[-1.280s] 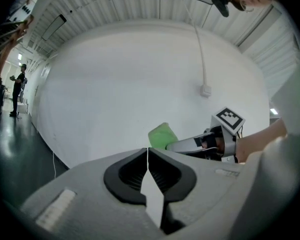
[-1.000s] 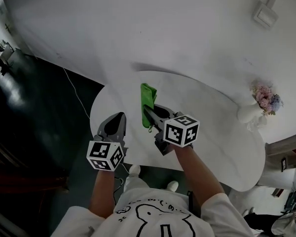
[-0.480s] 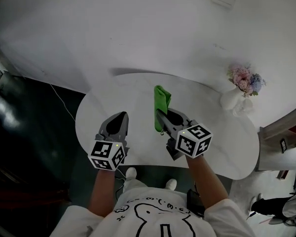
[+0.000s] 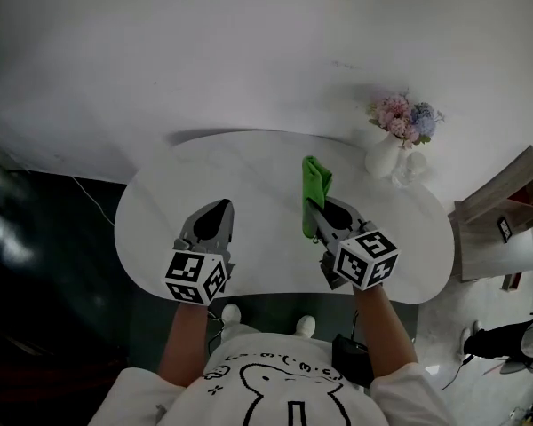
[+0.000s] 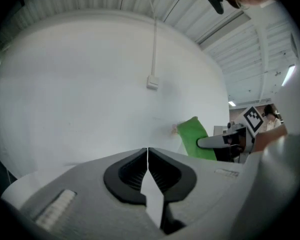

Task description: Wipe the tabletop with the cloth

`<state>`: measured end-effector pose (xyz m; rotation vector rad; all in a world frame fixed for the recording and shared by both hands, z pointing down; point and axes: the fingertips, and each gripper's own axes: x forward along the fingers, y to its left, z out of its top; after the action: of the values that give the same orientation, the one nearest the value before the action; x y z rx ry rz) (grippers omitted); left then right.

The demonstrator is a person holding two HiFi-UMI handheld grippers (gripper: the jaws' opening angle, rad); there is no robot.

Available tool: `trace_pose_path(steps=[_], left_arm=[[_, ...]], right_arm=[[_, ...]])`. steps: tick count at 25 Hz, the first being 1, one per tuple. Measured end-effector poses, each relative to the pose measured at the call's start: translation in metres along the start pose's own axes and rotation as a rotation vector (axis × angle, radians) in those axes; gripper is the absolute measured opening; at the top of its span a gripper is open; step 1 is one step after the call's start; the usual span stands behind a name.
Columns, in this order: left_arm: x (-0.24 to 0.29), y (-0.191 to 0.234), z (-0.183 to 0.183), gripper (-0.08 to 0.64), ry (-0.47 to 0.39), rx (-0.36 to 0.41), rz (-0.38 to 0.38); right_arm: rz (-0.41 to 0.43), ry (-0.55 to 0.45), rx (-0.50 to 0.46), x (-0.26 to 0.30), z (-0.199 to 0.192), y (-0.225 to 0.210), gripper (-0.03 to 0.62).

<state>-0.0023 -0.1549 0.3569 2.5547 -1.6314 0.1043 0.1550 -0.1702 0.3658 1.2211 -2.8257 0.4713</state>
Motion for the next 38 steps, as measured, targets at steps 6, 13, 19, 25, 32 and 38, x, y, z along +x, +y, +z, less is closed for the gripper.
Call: trace_pose_path(steps=[6,13,19,25,32,38], left_arm=[[0.026,-0.044,0.0,0.021,0.004,0.017,-0.067],[0.047,-0.079,-0.004,0.021,0.012,0.023,-0.111],[0.064,-0.106,-0.011,0.021,0.017,0.022,-0.137],[0.077,-0.127,-0.018,0.02,0.026,0.014,-0.163],[0.089,-0.142,-0.028,0.02,0.043,0.007,-0.172],[0.095,-0.15,-0.031,0.021,0.061,0.023,-0.181]], right_arm=[[-0.074,0.0,0.025,-0.053,-0.009,-0.044,0.043],[-0.229,0.005,0.04,-0.118,-0.023,-0.102,0.043],[-0.361,0.035,0.07,-0.173,-0.047,-0.15,0.043],[-0.48,0.113,0.07,-0.219,-0.07,-0.187,0.043],[-0.632,0.287,0.102,-0.273,-0.122,-0.229,0.043],[-0.758,0.358,0.157,-0.319,-0.146,-0.259,0.043]])
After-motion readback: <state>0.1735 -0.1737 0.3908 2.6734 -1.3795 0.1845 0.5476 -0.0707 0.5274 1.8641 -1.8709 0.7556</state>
